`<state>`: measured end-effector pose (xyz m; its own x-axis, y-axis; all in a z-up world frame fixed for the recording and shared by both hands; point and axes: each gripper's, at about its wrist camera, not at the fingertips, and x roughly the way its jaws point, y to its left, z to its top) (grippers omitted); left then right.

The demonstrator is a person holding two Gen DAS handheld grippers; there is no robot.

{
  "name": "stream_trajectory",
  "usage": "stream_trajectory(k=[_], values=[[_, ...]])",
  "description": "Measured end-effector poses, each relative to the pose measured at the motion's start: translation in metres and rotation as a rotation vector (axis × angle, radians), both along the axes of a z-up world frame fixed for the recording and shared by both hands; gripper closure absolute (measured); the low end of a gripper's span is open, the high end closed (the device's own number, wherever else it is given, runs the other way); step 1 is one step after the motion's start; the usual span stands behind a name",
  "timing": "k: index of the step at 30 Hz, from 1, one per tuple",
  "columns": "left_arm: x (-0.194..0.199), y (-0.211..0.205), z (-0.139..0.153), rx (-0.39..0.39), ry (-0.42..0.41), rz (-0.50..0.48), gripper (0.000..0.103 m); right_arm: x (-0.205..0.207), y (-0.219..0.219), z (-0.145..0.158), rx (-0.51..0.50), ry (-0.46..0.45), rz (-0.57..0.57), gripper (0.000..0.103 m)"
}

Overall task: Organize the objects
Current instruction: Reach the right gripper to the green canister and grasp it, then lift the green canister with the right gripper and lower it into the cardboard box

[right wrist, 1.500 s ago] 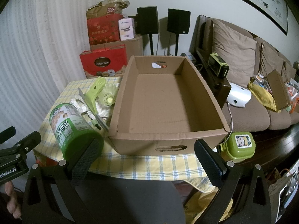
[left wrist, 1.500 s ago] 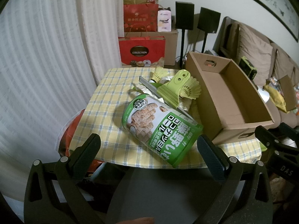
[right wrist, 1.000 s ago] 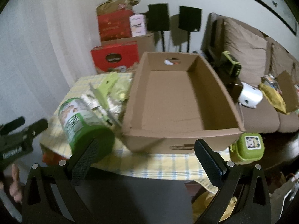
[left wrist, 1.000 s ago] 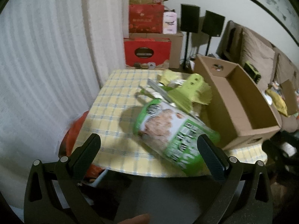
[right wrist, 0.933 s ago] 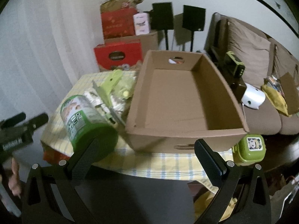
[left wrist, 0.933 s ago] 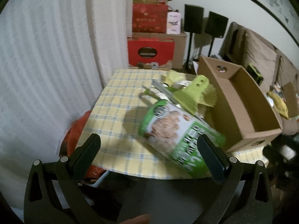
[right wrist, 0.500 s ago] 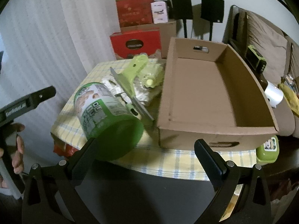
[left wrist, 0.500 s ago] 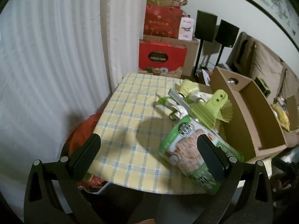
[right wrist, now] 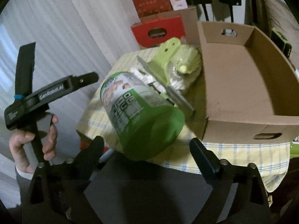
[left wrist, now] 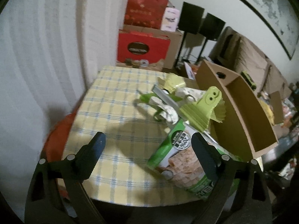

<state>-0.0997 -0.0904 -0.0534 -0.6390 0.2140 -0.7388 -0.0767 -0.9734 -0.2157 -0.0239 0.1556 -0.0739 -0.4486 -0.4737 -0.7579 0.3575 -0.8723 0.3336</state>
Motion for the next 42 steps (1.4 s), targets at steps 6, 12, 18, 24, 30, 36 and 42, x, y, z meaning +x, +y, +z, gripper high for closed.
stream_trajectory(k=[6, 12, 18, 24, 30, 36, 42], values=[[-0.014, 0.007, -0.013, 0.095, -0.040, -0.102, 0.016, -0.006, -0.007, -0.011, -0.018, -0.029, 0.021, 0.024], [-0.017, 0.009, -0.028, 0.206, -0.102, -0.184, 0.027, -0.012, -0.015, -0.019, -0.013, -0.029, 0.042, 0.029], [-0.011, 0.009, -0.028, 0.233, -0.132, -0.185, 0.031, -0.018, -0.018, -0.024, -0.009, -0.030, 0.054, 0.035], [0.003, 0.016, -0.022, 0.179, -0.112, -0.213, 0.032, -0.018, -0.012, -0.017, -0.025, 0.001, 0.046, 0.040], [0.029, 0.024, -0.006, 0.164, -0.076, -0.257, 0.032, -0.013, -0.011, -0.003, 0.004, 0.065, 0.043, 0.040], [0.044, 0.023, 0.022, 0.177, -0.014, -0.250, 0.032, -0.001, -0.009, 0.012, -0.002, 0.099, 0.066, 0.040], [0.054, 0.031, 0.057, 0.174, 0.064, -0.272, 0.032, 0.007, 0.005, 0.042, -0.033, 0.148, 0.057, 0.040]])
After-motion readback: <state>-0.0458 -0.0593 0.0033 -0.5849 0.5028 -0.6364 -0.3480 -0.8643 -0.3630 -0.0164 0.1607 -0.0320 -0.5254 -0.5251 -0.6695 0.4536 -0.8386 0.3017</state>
